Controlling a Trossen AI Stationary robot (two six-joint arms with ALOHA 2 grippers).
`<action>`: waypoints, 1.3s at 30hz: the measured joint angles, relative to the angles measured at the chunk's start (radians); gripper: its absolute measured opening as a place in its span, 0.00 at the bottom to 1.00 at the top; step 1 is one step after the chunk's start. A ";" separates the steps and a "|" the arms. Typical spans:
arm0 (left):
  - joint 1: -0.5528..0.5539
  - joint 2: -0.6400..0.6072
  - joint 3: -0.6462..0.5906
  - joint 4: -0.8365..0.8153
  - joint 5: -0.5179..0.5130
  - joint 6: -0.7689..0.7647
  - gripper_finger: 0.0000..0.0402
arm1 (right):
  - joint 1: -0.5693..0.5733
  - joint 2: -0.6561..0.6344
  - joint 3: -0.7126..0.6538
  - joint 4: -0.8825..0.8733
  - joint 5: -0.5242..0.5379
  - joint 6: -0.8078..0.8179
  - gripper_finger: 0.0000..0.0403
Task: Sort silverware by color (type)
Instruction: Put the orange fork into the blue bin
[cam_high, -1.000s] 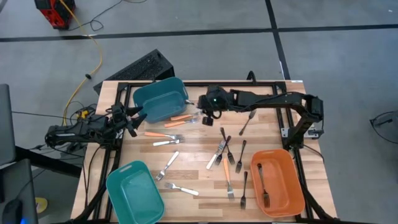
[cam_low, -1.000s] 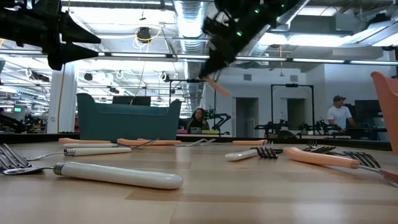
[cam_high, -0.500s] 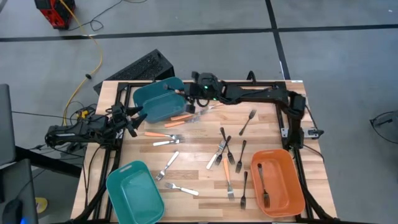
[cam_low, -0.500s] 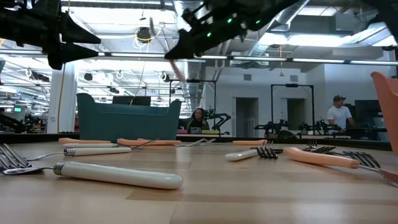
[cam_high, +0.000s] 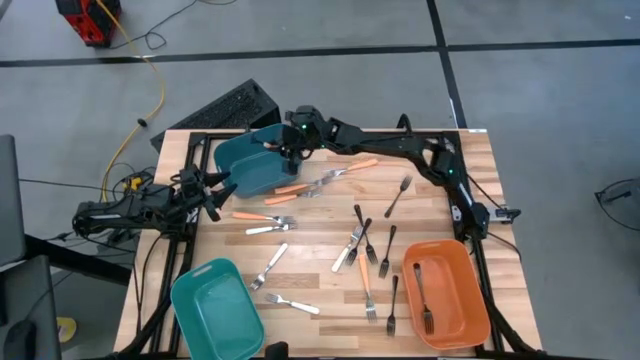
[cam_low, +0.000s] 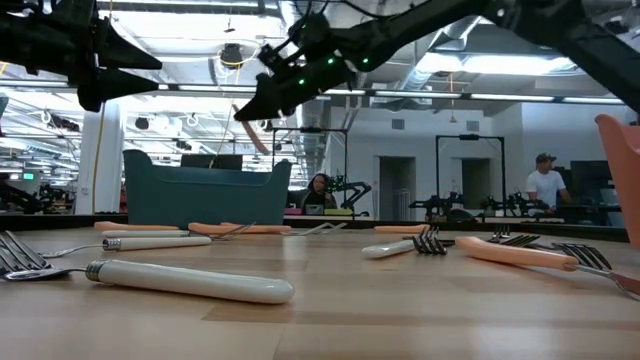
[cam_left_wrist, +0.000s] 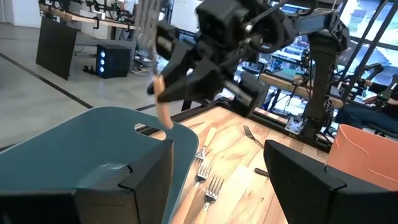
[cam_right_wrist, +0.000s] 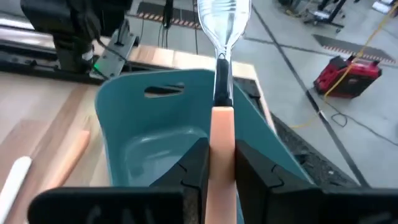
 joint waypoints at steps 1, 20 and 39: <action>0.000 0.000 0.000 0.000 0.000 0.000 0.58 | -0.003 0.014 0.012 -0.025 -0.006 0.000 0.20; 0.000 0.000 0.000 -0.006 -0.001 0.000 0.58 | -0.034 0.068 0.061 -0.094 -0.093 0.026 0.20; 0.000 0.000 0.000 -0.006 -0.001 -0.002 0.58 | -0.042 0.130 0.067 -0.142 -0.045 0.170 0.20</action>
